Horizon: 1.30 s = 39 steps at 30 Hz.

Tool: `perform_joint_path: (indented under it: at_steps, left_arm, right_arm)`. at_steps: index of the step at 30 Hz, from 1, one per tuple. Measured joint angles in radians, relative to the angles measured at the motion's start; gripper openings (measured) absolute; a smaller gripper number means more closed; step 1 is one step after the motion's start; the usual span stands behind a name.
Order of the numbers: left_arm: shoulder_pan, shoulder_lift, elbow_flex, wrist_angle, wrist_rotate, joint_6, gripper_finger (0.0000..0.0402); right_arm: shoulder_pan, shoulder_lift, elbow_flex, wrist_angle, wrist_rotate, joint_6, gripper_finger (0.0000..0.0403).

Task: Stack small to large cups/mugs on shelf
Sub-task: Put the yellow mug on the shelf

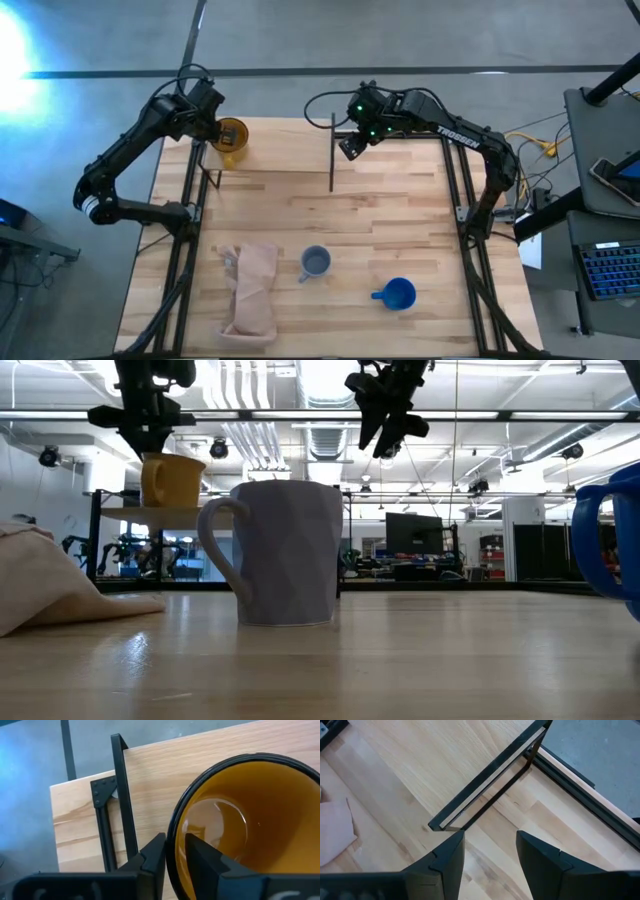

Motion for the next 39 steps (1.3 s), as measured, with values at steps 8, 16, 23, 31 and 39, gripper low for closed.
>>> perform_joint_path:
  at_steps: [8,16,23,31,39]
  left_arm:
    - [0.000,0.000,-0.048,0.005,-0.012,-0.001,0.0059]
    - [0.000,-0.009,-0.063,0.044,-0.015,0.000,0.0059]
    - [0.006,-0.020,-0.060,0.065,-0.023,0.011,0.0059]
    - [0.006,-0.039,-0.060,0.065,-0.032,0.011,0.0059]
    - [0.006,-0.112,-0.052,0.065,-0.034,0.007,0.0059]
  right_arm:
    - [0.000,0.000,0.000,0.001,0.000,-0.006,0.0171]
    - [0.000,0.000,0.000,0.003,0.003,-0.006,0.0171]
    - [0.000,0.000,0.000,0.003,0.008,-0.006,0.0171]
    - [0.000,0.000,0.000,0.004,0.008,-0.007,0.0171]
    - [0.000,0.000,0.000,0.005,0.008,-0.007,0.0171]
